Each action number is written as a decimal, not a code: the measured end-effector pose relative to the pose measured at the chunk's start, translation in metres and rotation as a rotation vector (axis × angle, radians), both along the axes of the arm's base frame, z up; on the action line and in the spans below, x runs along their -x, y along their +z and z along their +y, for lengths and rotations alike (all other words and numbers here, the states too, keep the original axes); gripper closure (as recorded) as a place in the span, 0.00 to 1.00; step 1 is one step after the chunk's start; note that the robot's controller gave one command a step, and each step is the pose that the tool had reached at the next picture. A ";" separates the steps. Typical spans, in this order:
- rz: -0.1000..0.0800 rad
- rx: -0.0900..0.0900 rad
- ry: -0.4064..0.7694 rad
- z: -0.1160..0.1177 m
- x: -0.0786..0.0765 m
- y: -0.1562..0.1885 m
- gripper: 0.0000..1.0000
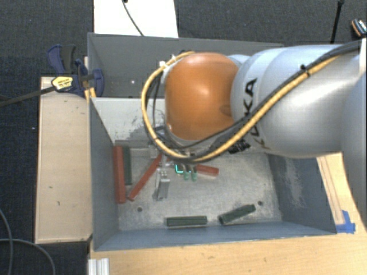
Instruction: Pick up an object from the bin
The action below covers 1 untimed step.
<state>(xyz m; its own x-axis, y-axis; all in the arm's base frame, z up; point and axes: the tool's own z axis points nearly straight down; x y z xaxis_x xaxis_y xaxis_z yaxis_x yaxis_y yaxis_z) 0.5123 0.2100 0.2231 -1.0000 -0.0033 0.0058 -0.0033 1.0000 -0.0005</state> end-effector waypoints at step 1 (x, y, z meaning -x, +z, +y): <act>-0.001 0.000 0.199 0.001 -0.012 -0.114 0.00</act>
Offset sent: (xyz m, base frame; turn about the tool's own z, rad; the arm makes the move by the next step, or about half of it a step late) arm 0.0131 0.0014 -0.1110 -0.1985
